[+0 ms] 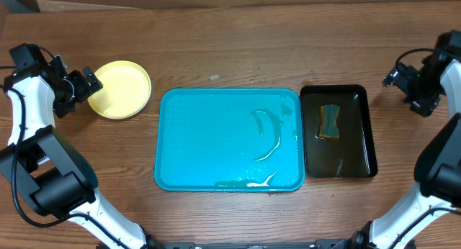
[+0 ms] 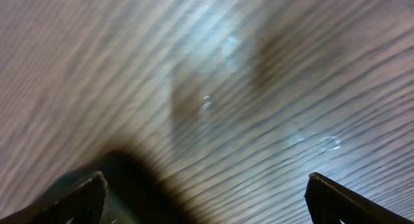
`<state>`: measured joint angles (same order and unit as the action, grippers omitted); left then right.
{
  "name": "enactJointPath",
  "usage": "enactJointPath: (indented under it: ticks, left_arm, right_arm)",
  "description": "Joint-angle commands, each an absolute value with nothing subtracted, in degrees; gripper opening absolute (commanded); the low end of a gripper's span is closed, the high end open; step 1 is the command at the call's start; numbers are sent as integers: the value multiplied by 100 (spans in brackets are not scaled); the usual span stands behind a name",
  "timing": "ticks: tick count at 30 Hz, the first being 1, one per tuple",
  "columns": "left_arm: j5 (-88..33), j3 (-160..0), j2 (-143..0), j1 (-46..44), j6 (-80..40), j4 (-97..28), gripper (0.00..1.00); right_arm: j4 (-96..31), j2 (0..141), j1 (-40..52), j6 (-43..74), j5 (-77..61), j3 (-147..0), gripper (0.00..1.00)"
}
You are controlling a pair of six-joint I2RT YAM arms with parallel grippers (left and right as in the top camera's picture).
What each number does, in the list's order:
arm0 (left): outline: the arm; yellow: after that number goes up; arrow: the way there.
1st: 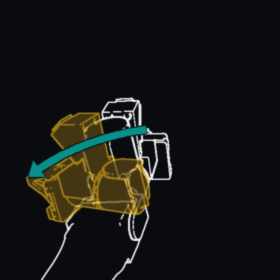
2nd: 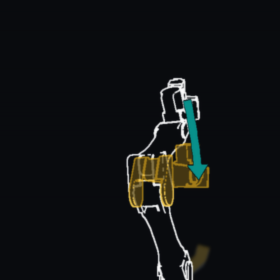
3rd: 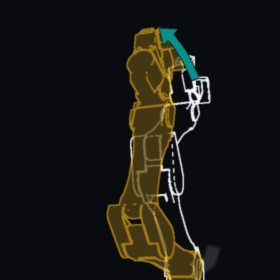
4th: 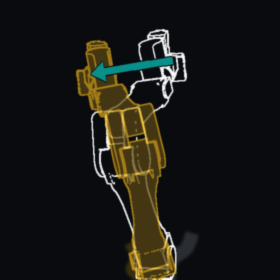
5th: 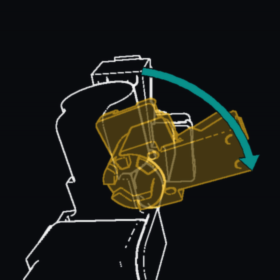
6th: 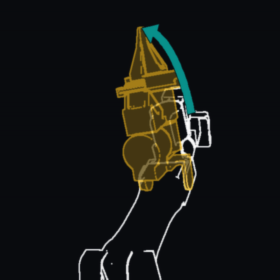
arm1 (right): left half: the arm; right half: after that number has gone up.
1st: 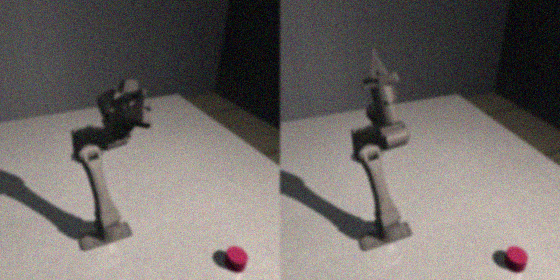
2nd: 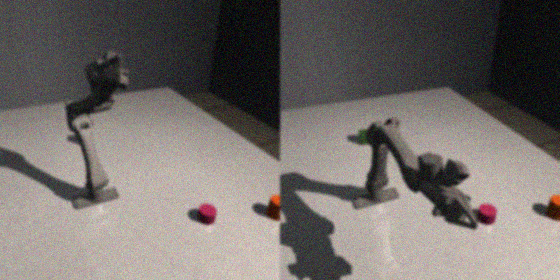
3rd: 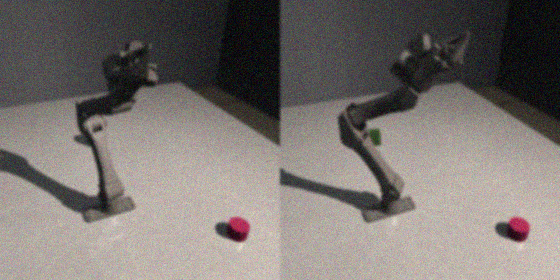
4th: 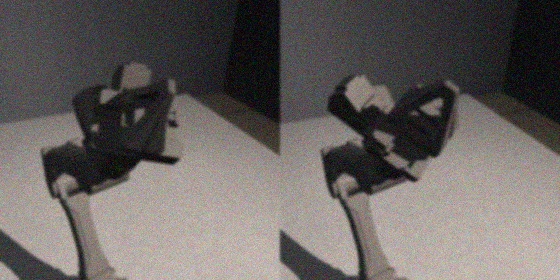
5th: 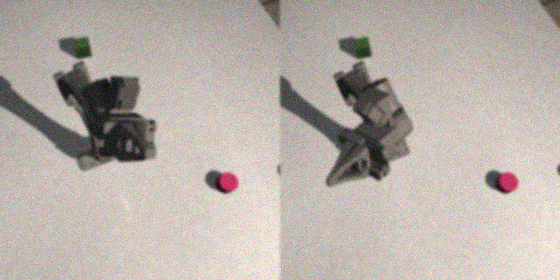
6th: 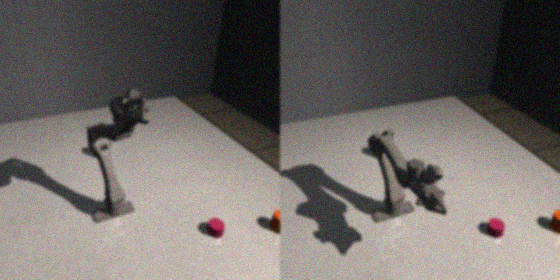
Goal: Clean dirty plates on tray and stack at the side
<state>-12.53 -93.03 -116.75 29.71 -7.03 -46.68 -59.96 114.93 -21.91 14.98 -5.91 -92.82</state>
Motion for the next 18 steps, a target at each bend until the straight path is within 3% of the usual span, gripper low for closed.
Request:
enactJointPath:
  ticks: [1, 14, 18]
  left_arm:
    - [-1197, -9397, -11725, 2961, -642, -4657, 100]
    - [-1197, -9397, -11727, 2961, -644, -4657, 100]
    - [-1197, -9397, -11725, 2961, -642, -4657, 100]
  right_arm:
    - [-5961, 10388, -1737, 1505, -607, -9376, 100]
    - [-5966, 7155, 832, 1505, -609, -9376, 100]
    - [-5964, 6289, 1153, 1376, -454, -9371, 100]
